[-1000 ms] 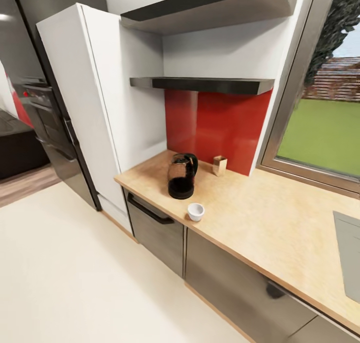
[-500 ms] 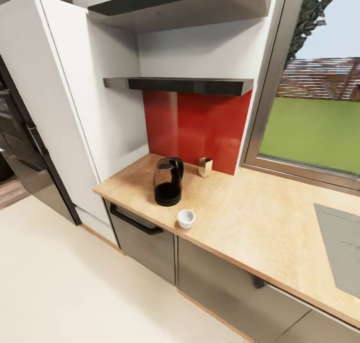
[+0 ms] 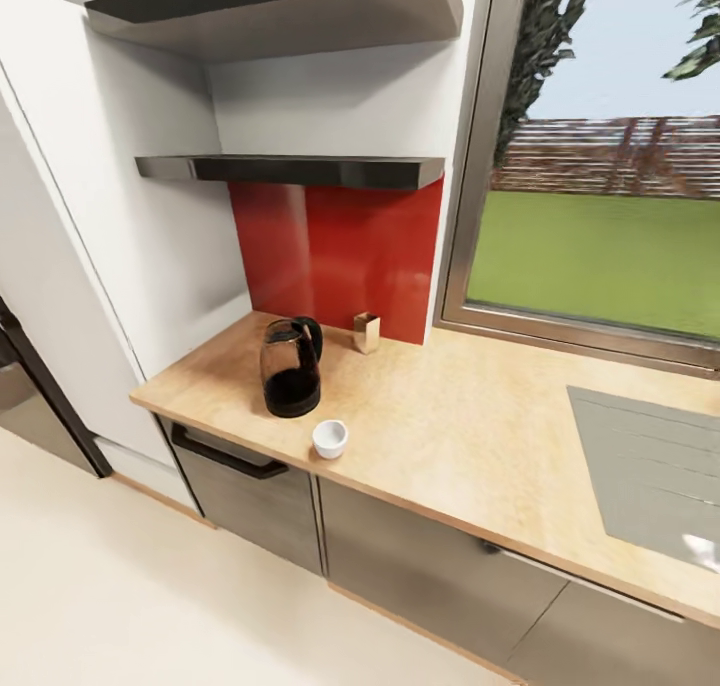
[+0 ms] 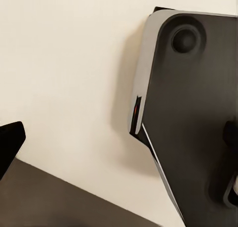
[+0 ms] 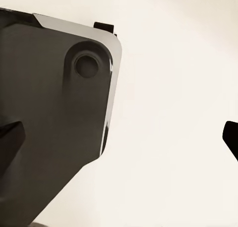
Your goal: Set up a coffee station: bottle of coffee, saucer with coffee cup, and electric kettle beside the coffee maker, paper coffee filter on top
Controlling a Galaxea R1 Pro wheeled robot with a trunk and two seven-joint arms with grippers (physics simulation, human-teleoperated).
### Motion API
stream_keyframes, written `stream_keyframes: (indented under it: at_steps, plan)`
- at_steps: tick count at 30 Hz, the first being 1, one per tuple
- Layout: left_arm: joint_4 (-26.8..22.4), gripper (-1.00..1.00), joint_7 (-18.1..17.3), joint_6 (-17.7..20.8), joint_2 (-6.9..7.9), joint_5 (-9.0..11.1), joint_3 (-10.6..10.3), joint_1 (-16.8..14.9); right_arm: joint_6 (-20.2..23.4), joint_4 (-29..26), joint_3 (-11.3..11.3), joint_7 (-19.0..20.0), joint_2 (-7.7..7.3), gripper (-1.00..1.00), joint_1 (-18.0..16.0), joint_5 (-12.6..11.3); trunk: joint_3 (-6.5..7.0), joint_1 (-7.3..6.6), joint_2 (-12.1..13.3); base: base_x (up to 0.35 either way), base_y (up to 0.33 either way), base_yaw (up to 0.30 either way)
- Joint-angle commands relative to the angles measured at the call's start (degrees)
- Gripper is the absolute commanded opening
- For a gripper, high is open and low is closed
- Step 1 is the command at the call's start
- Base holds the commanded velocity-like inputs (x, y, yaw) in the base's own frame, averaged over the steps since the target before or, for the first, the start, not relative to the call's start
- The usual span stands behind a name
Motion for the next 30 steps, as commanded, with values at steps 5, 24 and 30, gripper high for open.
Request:
stream_keyframes:
  at_steps: [5, 24, 30]
  plan:
    - [0.14, 1.0, -0.34, -0.25, -0.54, 0.9, -0.02, -0.03, 0.08, -0.06, -0.49, 0.29, 0.03, 1.0, -0.05, 0.4, -0.12, 0.03, -0.11, 0.0, 0.0, -0.288]
    - [0.21, 1.0, -0.34, -0.23, -3.79, 0.78, 0.11, 0.21, 0.07, -0.12, -0.57, 0.45, 1.58, 1.0, -0.06, 0.43, -0.12, 0.03, -0.11, 0.0, 0.0, -0.286]
    - [0.23, 1.0, -0.34, -0.23, -3.87, 0.8, 0.1, 0.21, 0.08, -0.14, -0.57, 0.36, 3.15, 1.0, -0.06, 0.46, -0.12, 0.03, -0.11, 0.0, 0.0, -0.088]
